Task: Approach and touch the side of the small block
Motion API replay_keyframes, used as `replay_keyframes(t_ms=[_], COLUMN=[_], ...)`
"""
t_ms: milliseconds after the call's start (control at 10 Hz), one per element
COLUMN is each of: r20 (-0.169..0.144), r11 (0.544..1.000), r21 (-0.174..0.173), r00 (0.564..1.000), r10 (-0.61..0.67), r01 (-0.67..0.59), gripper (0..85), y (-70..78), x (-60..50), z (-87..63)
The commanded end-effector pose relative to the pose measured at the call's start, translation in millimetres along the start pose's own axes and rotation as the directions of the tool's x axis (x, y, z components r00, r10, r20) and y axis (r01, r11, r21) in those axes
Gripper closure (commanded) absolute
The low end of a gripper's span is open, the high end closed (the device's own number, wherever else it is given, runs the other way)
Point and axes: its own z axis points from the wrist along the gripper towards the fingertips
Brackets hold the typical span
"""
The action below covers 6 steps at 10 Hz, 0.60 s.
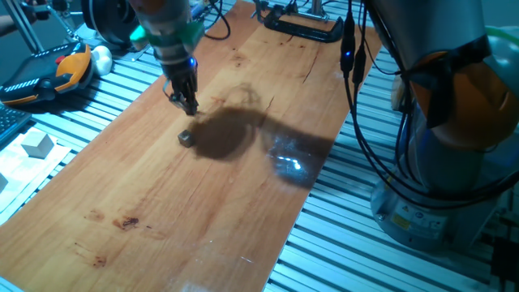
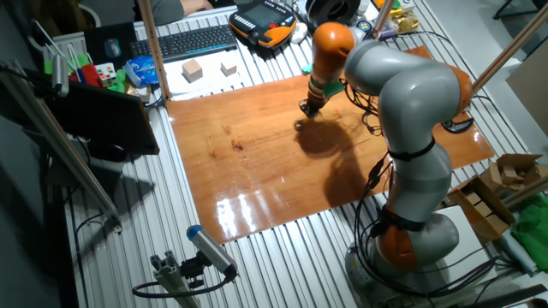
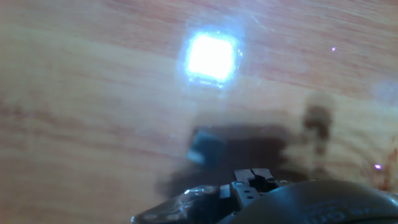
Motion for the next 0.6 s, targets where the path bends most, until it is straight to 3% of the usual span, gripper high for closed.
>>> replay_keyframes(t_ms=[0, 200, 500], r20=[-0.008, -0.008, -0.004], r11=[1.000, 1.000, 0.999], r21=[-0.010, -0.018, -0.029], r00=[1.000, 1.000, 1.000], r10=[-0.004, -0.001, 0.028], r01=[0.004, 0.001, -0.028], gripper=[84.3, 84.3, 84.3], y=[2.1, 10.9, 21.5], x=[3.8, 13.2, 23.7], z=[-18.3, -29.8, -26.0])
